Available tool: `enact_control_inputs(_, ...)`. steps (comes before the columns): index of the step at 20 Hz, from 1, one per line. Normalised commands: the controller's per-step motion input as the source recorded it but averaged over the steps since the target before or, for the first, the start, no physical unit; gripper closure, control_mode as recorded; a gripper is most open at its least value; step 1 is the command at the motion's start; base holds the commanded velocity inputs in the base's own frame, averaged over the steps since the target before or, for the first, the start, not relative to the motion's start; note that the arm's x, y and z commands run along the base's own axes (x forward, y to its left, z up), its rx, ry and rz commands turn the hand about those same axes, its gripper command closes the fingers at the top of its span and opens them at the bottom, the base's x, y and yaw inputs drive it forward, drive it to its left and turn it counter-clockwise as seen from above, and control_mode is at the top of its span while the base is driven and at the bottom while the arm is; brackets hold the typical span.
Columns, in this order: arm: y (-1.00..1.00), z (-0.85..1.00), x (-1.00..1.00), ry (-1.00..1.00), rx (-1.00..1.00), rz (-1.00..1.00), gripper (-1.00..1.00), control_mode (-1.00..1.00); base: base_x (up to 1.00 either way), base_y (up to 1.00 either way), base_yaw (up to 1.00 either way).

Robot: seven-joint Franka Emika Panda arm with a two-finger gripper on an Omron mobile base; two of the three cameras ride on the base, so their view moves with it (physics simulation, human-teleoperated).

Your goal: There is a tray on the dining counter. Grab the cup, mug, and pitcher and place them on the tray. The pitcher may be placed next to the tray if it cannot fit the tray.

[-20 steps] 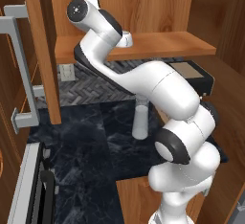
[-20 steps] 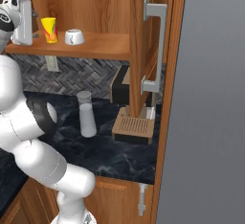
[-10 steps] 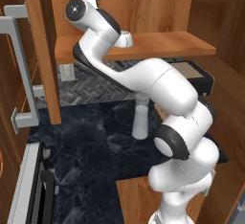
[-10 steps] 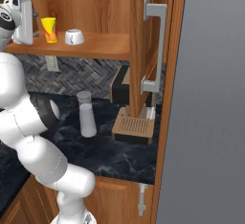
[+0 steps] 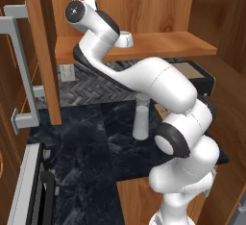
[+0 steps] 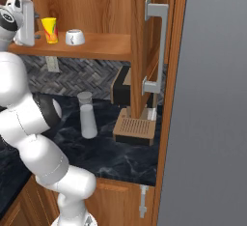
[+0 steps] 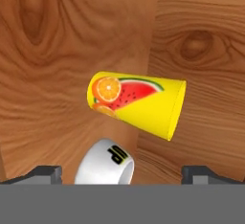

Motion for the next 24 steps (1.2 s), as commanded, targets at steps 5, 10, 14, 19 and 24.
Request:
enact_control_inputs(5, 0.03, 0.00, 0.12, 0.00, 0.00, 0.00, -1.00, -1.00, 0.00, 0.00, 0.00)
enact_control_inputs(10, 0.04, 0.00, 0.14, 0.00, 0.00, 0.00, -1.00, -1.00, 0.00, 0.00, 0.00)
enact_control_inputs(14, 0.03, 0.00, 0.13, 0.00, 0.00, -0.01, -1.00, -1.00, 0.00, 0.00, 0.00)
enact_control_inputs(19, 0.02, 0.00, 0.10, 0.00, 0.00, -0.02, -1.00, -1.00, 0.00, 0.00, 0.00)
enact_control_inputs(24, 0.06, 0.00, 0.12, 0.00, 0.00, -0.02, -1.00, -1.00, 0.00, 0.00, 0.00)
